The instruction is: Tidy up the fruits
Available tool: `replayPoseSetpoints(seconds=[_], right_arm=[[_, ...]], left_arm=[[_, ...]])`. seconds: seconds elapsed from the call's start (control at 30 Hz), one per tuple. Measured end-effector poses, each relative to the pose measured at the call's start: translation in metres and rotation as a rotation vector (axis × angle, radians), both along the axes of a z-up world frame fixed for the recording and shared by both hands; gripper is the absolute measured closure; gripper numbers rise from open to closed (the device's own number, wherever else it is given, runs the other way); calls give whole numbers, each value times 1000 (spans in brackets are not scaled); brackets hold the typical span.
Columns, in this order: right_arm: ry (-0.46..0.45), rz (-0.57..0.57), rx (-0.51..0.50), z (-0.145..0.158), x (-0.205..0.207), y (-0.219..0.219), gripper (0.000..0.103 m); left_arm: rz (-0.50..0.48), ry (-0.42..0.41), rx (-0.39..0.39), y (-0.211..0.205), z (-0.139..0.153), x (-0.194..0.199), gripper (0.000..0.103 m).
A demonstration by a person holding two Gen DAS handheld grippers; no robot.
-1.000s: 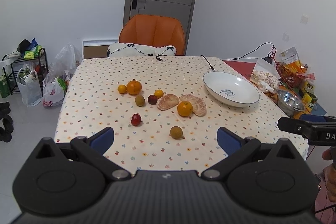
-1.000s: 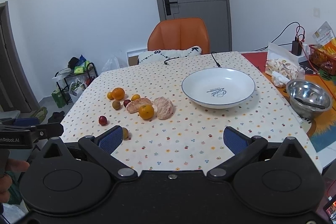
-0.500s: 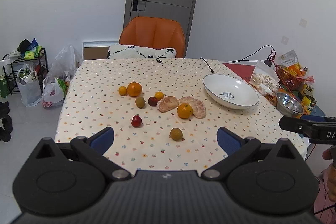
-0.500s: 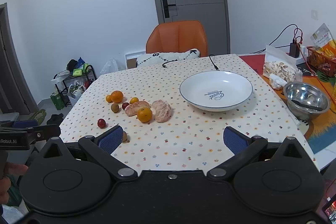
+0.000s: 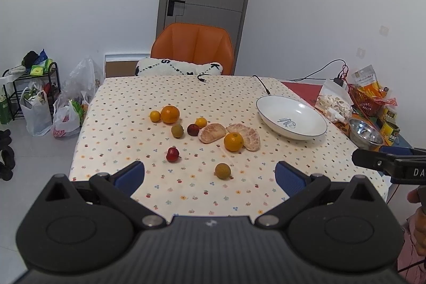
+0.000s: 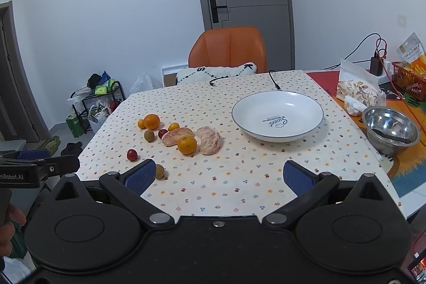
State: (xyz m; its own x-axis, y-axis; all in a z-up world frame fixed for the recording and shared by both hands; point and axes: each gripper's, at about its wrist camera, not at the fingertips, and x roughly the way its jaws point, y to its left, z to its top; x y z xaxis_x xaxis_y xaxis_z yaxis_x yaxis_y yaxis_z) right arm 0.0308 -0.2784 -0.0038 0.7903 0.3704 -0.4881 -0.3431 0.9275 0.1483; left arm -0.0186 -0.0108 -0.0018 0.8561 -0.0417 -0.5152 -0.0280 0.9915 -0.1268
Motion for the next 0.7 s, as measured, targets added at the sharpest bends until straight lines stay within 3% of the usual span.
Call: replayPoseSetpoints(seconds=[0.7], right_arm=[[13, 9, 14, -2, 7, 5, 0]], left_arm=[[-29, -31, -14, 2, -1, 3, 0]])
